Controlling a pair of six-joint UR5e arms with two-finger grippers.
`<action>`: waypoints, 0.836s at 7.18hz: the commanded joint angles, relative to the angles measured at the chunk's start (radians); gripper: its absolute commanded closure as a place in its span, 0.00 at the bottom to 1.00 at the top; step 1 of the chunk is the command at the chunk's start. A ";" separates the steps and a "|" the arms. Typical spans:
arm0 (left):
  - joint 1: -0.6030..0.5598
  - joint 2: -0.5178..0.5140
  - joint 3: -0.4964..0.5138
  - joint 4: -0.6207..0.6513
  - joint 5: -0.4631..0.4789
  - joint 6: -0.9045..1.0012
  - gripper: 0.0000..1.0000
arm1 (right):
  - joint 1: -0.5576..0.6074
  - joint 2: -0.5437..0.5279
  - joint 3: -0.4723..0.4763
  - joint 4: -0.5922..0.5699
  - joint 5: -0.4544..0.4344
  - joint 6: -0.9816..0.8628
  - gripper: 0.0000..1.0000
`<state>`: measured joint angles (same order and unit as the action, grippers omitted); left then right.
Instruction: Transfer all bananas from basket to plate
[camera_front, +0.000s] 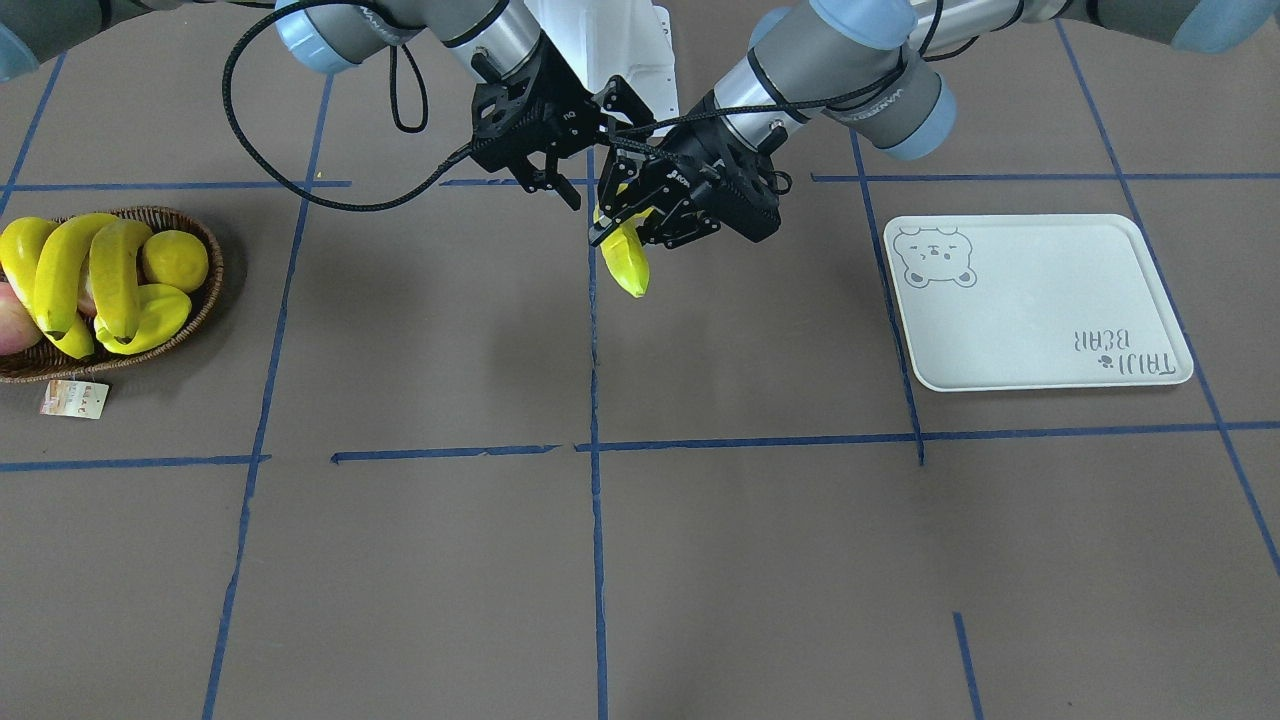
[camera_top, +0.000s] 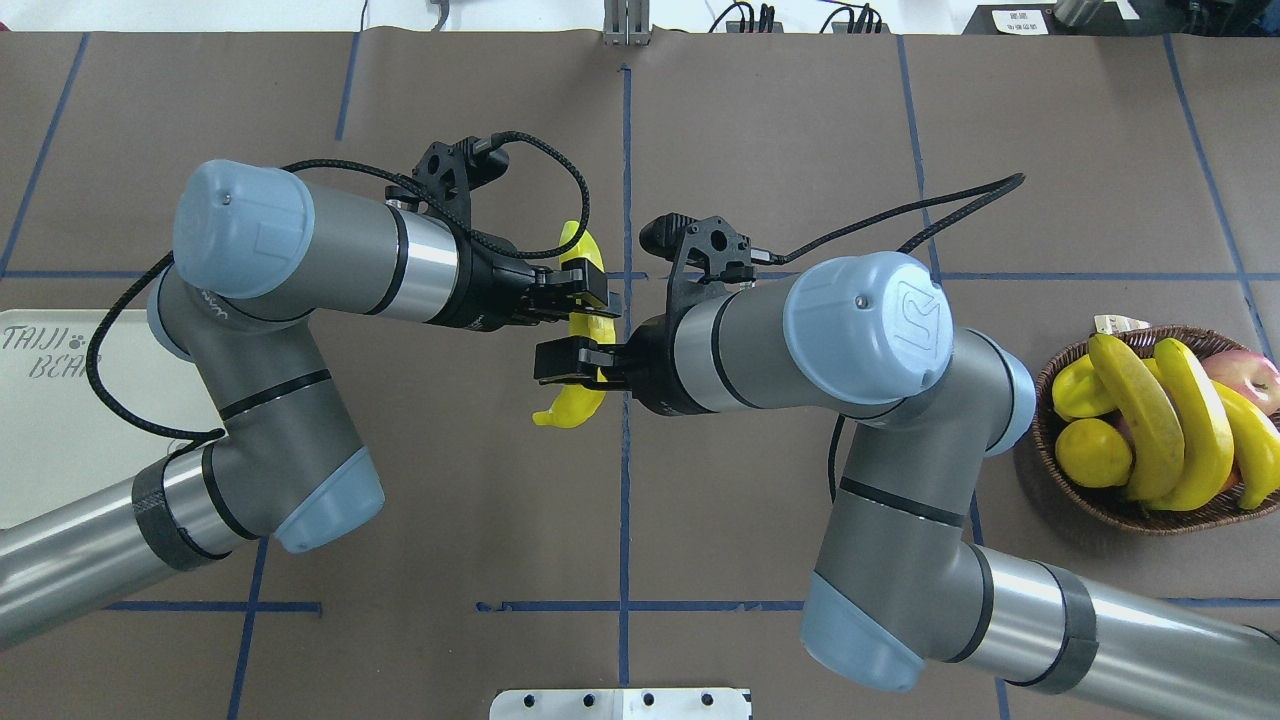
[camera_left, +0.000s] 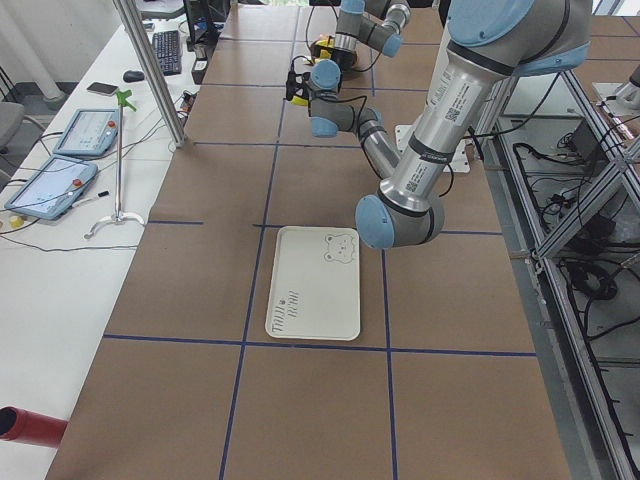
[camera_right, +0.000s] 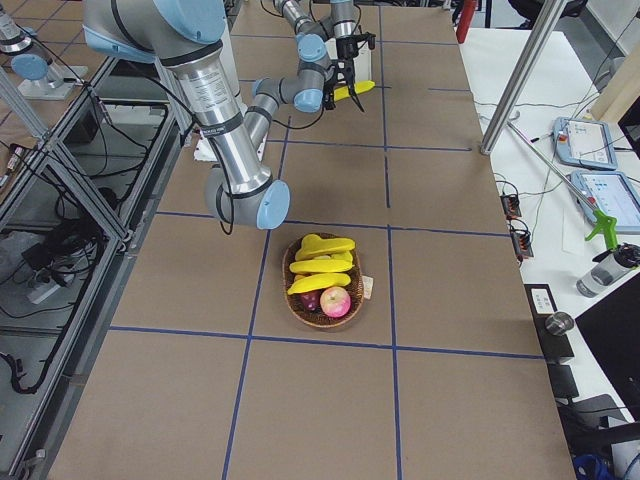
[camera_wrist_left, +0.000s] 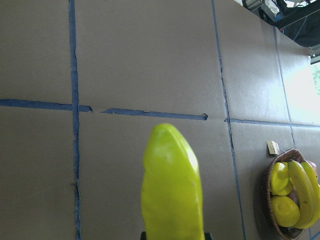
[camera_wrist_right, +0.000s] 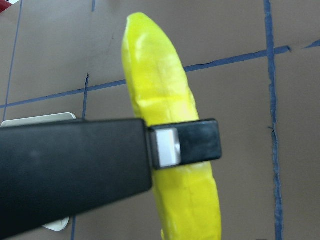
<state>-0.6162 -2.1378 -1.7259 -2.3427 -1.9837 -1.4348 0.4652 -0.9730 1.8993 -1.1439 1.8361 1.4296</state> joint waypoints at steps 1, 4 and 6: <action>-0.002 0.120 -0.001 0.008 -0.036 0.001 0.96 | 0.071 -0.030 0.033 -0.008 0.146 -0.001 0.01; -0.181 0.228 -0.044 0.213 -0.069 0.014 0.95 | 0.171 -0.139 0.076 -0.013 0.258 -0.008 0.01; -0.224 0.448 -0.124 0.215 -0.073 0.088 0.96 | 0.237 -0.241 0.099 -0.043 0.275 -0.015 0.00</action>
<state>-0.8145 -1.8122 -1.8058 -2.1370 -2.0537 -1.3862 0.6656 -1.1585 1.9821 -1.1660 2.0972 1.4178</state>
